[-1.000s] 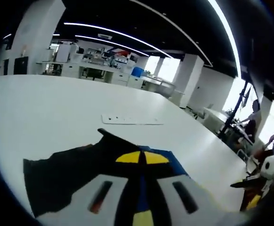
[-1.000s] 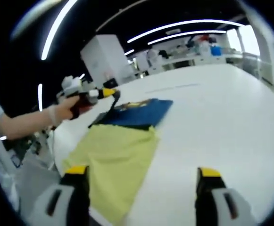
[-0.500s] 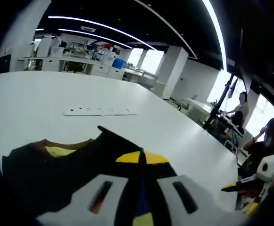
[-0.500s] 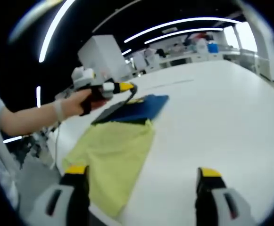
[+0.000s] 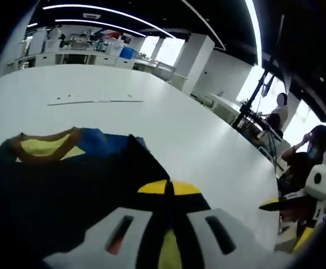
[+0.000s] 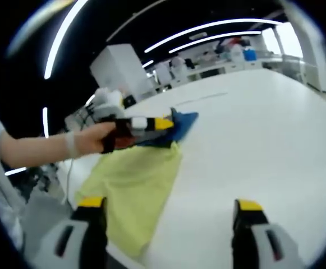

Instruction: Fold the garment on the visible template until the final outline fits inside the template.

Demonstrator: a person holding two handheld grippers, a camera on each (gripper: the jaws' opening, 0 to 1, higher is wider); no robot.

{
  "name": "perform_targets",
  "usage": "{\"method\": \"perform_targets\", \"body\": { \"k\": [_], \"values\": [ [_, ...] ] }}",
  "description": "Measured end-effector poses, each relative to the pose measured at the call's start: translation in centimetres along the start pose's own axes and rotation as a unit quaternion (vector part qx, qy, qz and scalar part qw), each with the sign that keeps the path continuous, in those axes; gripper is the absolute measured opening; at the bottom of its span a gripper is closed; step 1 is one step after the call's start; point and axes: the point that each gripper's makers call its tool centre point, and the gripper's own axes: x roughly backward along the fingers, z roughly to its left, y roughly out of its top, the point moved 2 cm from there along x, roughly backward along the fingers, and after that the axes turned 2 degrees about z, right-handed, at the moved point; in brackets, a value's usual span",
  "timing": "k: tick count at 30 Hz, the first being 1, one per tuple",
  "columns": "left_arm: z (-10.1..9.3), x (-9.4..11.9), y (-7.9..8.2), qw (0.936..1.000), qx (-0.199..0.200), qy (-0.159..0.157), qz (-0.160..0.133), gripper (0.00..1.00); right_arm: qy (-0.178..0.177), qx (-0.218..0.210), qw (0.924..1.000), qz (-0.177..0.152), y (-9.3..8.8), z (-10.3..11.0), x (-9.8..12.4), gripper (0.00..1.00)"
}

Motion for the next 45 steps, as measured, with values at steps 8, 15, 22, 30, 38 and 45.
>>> {"method": "perform_targets", "body": {
  "k": [8, 15, 22, 30, 38, 45],
  "values": [
    [-0.1, 0.1, -0.1, 0.9999, -0.008, -0.006, 0.003, 0.0, 0.003, -0.004, 1.0, -0.001, 0.0, 0.2, -0.2, 0.93],
    [0.2, 0.5, -0.2, 1.0, -0.008, -0.003, -0.001, 0.32, 0.008, -0.003, 1.0, -0.004, 0.2, 0.6, -0.5, 0.93],
    [1.2, 1.1, 0.2, 0.9994, -0.024, 0.014, -0.019, 0.78, 0.009, 0.0, 0.9999, -0.006, 0.4, 0.8, -0.4, 0.93],
    [1.8, 3.1, 1.0, 0.9983, -0.04, 0.033, -0.026, 0.99, 0.011, 0.007, 0.9998, -0.012, 1.1, 1.2, -0.3, 0.94],
    [3.9, 6.8, 1.1, 0.9973, -0.047, 0.047, -0.03, 0.99, 0.019, 0.018, 0.9995, -0.016, 2.0, 1.9, -0.6, 0.93],
    [5.7, 11.5, 0.7, 0.9952, -0.056, 0.07, -0.04, 0.98, 0.026, 0.03, 0.9991, -0.014, 2.0, 2.7, -0.7, 0.93]
  ]
}}
